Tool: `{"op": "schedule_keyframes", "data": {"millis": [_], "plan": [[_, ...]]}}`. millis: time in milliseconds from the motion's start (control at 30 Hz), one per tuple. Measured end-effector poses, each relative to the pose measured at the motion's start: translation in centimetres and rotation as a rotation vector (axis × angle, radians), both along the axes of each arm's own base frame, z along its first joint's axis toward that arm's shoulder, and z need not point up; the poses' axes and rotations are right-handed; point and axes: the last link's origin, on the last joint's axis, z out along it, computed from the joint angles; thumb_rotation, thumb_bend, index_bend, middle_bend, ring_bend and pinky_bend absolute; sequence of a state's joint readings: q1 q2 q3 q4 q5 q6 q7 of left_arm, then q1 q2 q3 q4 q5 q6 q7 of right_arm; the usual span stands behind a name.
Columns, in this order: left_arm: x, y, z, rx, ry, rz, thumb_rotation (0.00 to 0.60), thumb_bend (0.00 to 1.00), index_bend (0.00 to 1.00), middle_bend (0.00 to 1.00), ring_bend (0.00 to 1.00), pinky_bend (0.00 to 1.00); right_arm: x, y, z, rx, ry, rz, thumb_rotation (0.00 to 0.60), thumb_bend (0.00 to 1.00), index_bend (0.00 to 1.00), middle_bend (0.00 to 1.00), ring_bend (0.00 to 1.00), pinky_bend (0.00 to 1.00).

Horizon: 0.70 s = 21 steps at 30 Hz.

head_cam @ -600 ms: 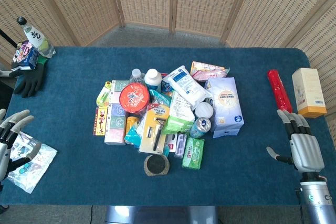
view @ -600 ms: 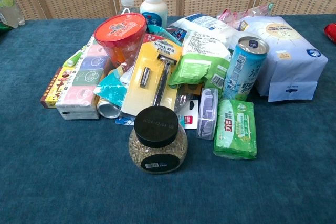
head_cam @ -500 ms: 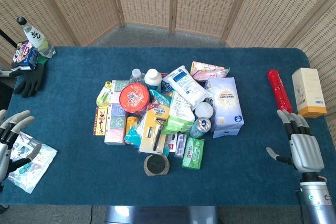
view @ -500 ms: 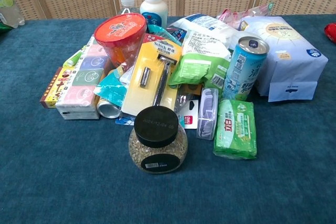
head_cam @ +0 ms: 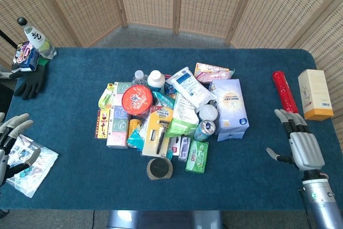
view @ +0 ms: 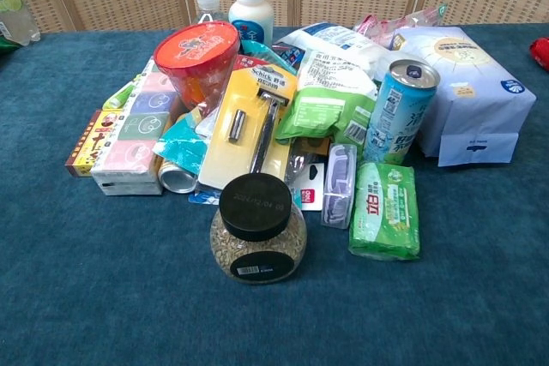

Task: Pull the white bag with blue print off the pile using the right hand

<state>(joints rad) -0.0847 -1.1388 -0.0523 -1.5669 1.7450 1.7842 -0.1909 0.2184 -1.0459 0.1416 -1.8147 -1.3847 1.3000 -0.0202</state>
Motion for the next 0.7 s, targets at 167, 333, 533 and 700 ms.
{"op": "schedule_keyframes", "data": {"millis": [167, 333, 533, 700], "plan": [[0.4, 0.0, 0.0, -0.006, 0.004, -0.011, 0.600, 0.32, 0.19, 0.18, 0.19, 0.00, 1.2, -2.2, -0.3, 0.046, 0.014, 0.031, 0.565, 0.22, 0.00, 0.00, 0.00, 0.00], [0.6, 0.1, -0.1, -0.011, 0.008, -0.013, 0.600, 0.32, 0.19, 0.18, 0.19, 0.00, 2.6, -4.8, -1.1, 0.093, 0.047, 0.048, 0.564, 0.21, 0.00, 0.00, 0.00, 0.00], [0.6, 0.1, -0.1, -0.012, 0.016, -0.003, 0.600, 0.32, 0.19, 0.18, 0.19, 0.00, 4.0, -7.7, -2.7, 0.174, 0.104, 0.079, 0.564, 0.21, 0.00, 0.00, 0.00, 0.00], [0.6, 0.0, 0.0, -0.009, 0.019, 0.005, 0.600, 0.32, 0.19, 0.18, 0.19, 0.00, 5.1, -9.9, -3.7, 0.245, 0.194, 0.103, 0.566, 0.26, 0.00, 0.00, 0.00, 0.00]]}}
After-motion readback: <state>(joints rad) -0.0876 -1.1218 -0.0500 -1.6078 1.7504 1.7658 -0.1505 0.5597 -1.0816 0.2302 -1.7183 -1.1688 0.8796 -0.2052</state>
